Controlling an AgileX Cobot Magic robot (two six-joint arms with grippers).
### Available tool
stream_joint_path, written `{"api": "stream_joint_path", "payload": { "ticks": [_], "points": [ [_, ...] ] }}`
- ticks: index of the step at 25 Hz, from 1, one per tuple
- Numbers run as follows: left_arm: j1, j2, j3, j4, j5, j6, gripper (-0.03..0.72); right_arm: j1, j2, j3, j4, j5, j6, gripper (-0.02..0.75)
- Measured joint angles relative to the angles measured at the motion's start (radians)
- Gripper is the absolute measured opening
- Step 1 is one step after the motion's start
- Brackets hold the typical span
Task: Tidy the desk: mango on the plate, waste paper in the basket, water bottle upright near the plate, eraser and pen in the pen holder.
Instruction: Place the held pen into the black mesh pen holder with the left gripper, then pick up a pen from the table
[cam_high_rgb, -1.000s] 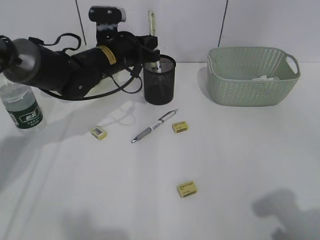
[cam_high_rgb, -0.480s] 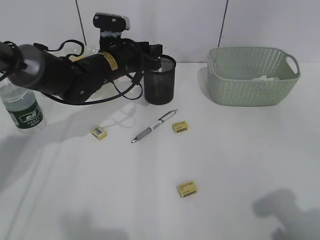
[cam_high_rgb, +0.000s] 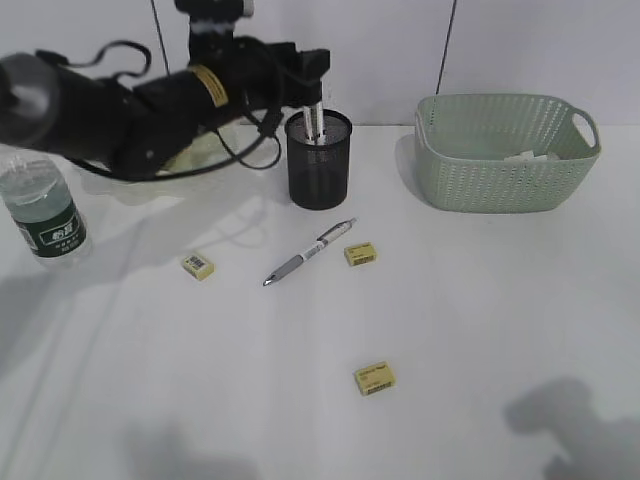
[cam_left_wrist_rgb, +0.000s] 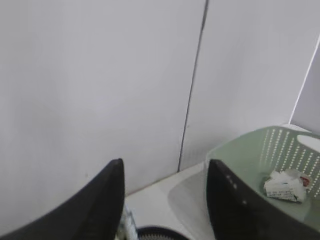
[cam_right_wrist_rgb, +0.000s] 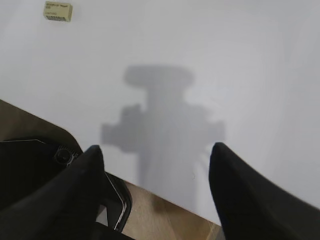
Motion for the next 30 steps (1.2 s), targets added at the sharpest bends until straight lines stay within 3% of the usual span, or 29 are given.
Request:
{"api": "stream_joint_path", "payload": {
  "ticks": [5,19,25,30],
  "points": [
    [-0.007,-0.14,0.0,0.064,0.194,0.0,0.41,0.0,0.0,0.0,0.0,0.0,0.0,0.522],
    [-0.065,-0.583,0.0,0.051,1.195,0.002,0.411,0.0,0.0,0.0,0.0,-0.001,0.0,0.522],
    [-0.071,-0.698,0.0,-0.112,1.621,0.118,0.411,0.0,0.0,0.0,0.0,-0.004,0.0,0.522],
    [-0.072,-0.761,0.0,-0.229,1.866,0.172,0.396,0.0,0.0,0.0,0.0,-0.008,0.0,0.522]
  ]
}}
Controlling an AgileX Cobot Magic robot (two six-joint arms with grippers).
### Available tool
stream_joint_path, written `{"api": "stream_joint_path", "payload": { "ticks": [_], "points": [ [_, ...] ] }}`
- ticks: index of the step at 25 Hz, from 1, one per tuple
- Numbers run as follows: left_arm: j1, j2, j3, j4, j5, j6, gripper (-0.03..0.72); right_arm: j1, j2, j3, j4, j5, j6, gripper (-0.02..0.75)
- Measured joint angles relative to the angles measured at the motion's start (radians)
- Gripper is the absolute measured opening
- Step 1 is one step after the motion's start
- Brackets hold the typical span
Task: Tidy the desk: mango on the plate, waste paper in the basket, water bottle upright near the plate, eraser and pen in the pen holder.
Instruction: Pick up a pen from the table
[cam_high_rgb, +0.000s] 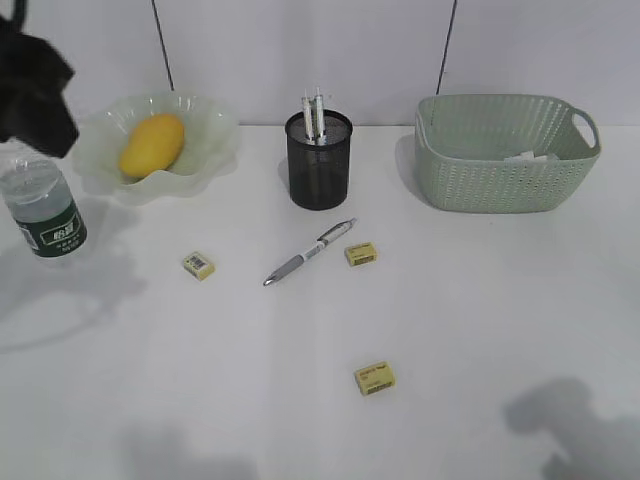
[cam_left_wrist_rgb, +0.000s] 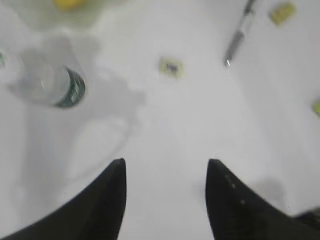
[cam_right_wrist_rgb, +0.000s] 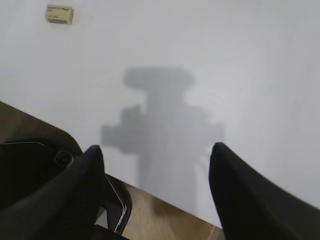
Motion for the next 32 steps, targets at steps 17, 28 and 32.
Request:
{"api": "stream_joint_path", "payload": {
  "ticks": [17,28,32],
  "points": [
    [-0.001,-0.664,0.442,-0.074,0.049,0.026,0.372,0.0,0.0,0.0,0.0,-0.009,0.0,0.522],
    [-0.001,-1.092,0.69,-0.126,0.011,0.135,0.389,0.0,0.0,0.0,0.0,-0.01,0.0,0.522],
    [-0.001,-1.123,0.728,-0.144,-0.022,0.178,0.403,0.0,0.0,0.0,0.0,-0.011,0.0,0.522]
  ]
}}
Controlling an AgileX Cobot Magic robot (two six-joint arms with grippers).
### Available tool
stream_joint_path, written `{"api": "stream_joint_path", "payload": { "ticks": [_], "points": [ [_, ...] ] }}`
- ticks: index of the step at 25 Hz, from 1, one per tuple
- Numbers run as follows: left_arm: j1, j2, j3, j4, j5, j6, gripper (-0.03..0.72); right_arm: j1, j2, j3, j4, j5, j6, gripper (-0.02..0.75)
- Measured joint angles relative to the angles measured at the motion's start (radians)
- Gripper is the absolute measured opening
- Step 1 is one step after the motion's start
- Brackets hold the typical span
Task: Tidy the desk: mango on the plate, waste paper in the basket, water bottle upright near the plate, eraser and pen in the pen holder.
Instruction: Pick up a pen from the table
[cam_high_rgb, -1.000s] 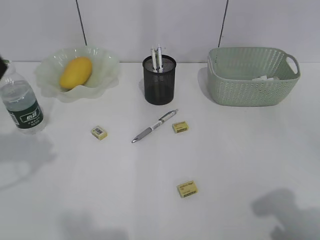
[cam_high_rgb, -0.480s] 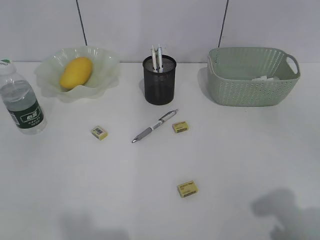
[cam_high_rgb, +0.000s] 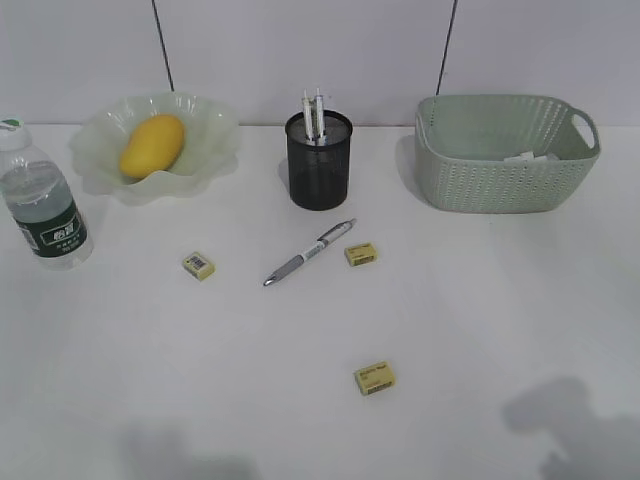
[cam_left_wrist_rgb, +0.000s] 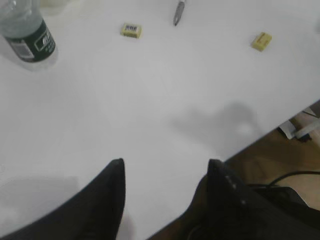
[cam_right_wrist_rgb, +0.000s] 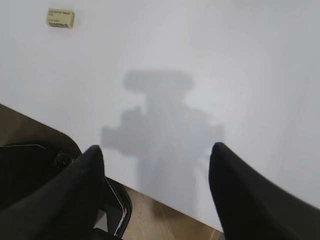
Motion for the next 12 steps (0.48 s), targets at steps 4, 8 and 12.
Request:
{"api": "stream_joint_path", "payload": {
  "ticks": [4,8,12],
  "points": [
    [0.0,-0.004,0.024,-0.001,-0.058,0.031,0.43,0.0,0.0,0.0,0.0,0.0,0.0,0.522],
    [0.0,-0.004,0.029,-0.001,-0.07,0.034,0.444,0.0,0.0,0.0,0.0,0.0,0.0,0.522],
    [0.0,-0.004,0.029,0.0,-0.071,0.034,0.432,0.0,0.0,0.0,0.0,0.0,0.0,0.522]
  ]
}}
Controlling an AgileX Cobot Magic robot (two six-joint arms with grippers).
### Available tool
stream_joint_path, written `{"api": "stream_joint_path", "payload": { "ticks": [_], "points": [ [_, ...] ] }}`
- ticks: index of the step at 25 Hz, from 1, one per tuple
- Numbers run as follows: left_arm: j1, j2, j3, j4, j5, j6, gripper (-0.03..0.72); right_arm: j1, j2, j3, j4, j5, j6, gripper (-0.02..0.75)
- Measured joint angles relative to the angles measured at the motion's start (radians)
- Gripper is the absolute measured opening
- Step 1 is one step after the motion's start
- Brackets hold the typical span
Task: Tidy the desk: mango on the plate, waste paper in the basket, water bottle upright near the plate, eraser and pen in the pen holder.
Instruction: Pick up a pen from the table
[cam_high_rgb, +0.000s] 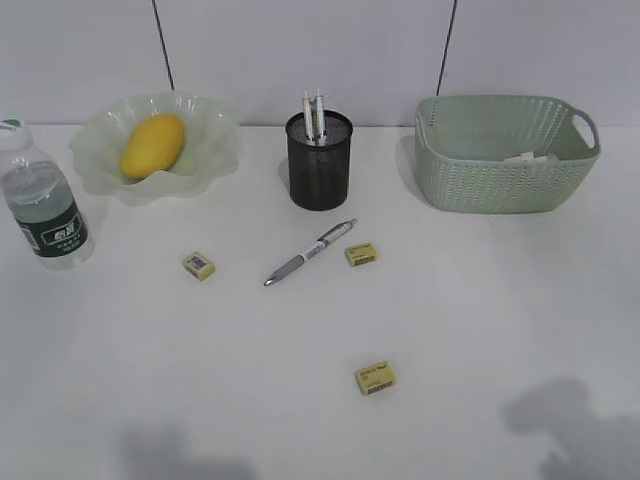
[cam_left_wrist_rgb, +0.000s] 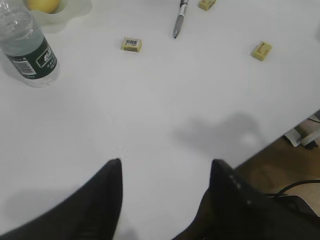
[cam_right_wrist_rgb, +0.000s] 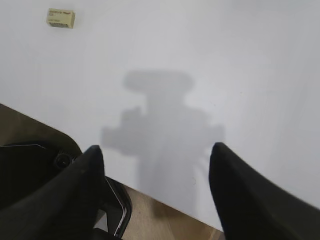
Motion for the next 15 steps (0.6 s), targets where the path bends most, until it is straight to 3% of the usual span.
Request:
{"api": "stream_joint_path", "payload": {
  "ticks": [6,15],
  "points": [
    [0.033,-0.02,0.0,0.003,0.001,0.0,0.386,0.0,0.0,0.0,0.0,0.0,0.0,0.522],
    [0.311,-0.083,0.001,0.003,-0.001,0.0,0.377,0.0,0.001,-0.001,0.0,-0.004,0.016,0.522]
  ]
}}
